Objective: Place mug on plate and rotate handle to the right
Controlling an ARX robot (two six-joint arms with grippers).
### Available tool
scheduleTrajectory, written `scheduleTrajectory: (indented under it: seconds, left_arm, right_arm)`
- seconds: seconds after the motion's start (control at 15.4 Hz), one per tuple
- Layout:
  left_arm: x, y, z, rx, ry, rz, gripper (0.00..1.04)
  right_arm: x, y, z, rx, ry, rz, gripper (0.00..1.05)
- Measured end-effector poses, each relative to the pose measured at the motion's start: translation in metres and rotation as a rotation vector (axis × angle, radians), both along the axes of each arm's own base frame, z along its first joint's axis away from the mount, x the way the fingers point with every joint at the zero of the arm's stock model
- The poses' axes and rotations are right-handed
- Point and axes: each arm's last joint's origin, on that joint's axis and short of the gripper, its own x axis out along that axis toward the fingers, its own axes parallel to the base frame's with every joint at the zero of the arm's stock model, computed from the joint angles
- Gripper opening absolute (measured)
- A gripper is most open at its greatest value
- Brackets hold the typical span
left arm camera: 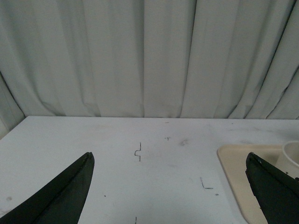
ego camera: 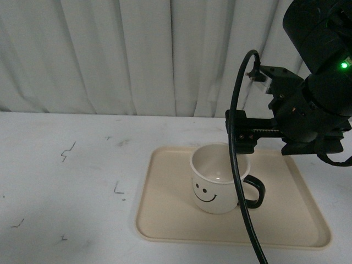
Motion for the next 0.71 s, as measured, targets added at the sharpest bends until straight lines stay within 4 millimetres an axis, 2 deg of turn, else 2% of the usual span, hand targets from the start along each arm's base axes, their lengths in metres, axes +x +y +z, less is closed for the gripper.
scheduleTrajectory:
  seconds: [0.06, 0.13, 0.19, 0.26, 0.39, 0.45, 0.71]
  left_arm:
    - [0.0, 0.0, 0.0, 0.0, 0.0, 0.0, 0.98]
    - [0.0, 0.0, 0.0, 0.0, 0.0, 0.0, 0.98]
    - [0.0, 0.0, 0.0, 0.0, 0.0, 0.0, 0.98]
    - [0.0, 0.0, 0.0, 0.0, 0.0, 0.0, 0.98]
    - [0.0, 0.0, 0.0, 0.0, 0.0, 0.0, 0.98]
    - [0.0, 0.0, 0.0, 0.0, 0.0, 0.0, 0.98]
    - [0.0, 0.0, 0.0, 0.0, 0.0, 0.0, 0.98]
  right_arm:
    - [0.001, 0.003, -0.002, -0.015, 0.002, -0.001, 0.98]
    - [0.005, 0.01, -0.014, -0.046, 0.021, 0.002, 0.88]
    - [0.012, 0.018, -0.02, -0.073, 0.016, 0.026, 0.53]
    - [0.014, 0.019, -0.023, -0.087, 0.029, 0.038, 0.35]
    - [0.016, 0.02, -0.025, -0.097, 0.035, 0.049, 0.13]
    - [0.017, 0.021, -0.025, -0.093, 0.03, 0.052, 0.05]
    - [0.015, 0.026, -0.022, -0.104, 0.023, 0.095, 0.03]
